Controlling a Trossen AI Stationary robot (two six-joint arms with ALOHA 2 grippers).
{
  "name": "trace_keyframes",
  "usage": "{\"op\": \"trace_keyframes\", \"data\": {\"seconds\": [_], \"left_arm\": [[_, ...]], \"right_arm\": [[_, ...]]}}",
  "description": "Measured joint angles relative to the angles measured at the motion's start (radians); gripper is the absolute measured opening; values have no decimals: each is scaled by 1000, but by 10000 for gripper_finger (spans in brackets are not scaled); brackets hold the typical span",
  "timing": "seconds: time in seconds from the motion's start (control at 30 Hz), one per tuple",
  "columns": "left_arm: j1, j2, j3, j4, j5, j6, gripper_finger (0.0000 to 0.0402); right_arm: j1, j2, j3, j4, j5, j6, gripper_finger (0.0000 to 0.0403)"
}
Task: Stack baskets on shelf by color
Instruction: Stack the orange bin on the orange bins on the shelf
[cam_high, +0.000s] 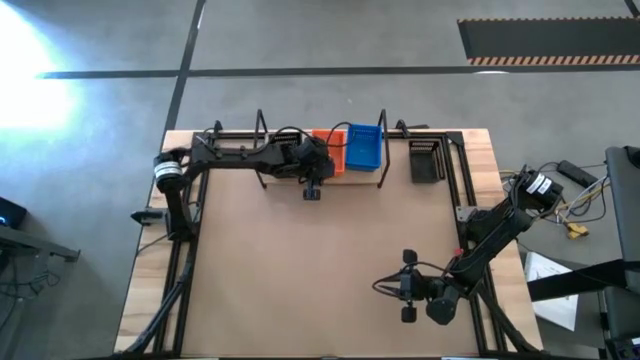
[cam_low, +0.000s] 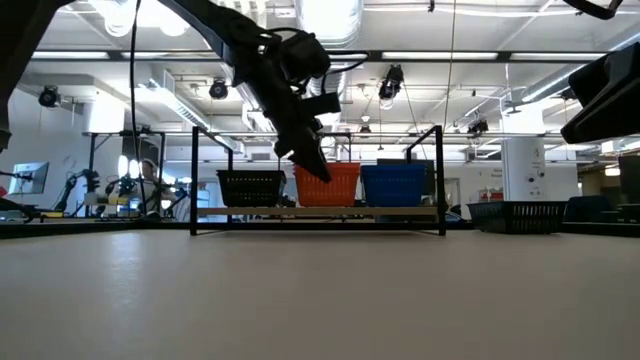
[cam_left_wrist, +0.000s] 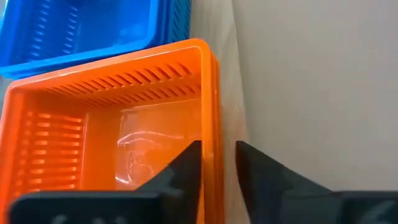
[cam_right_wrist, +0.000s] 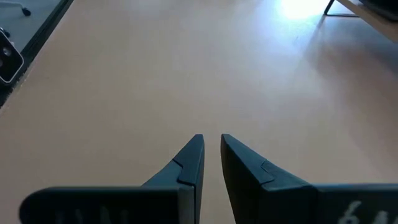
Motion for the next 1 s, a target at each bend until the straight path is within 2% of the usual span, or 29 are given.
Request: {"op": "trace_keyframes", "data": {"seconds": [0.13,0.23,0.83,1.0], "left_arm": [[8,-3,0,-3,0,-4,23],[18,-8,8,-5,1,0,8],[59,-14,7,-6,1,3,25],[59,-15,6,-10,0,3,57]], "right_arm": [[0,0,0,0,0,0,47],[0,0,0,0,0,0,47],[0,0,0,0,-1,0,47],[0,0,0,0,-1,0,47]]}}
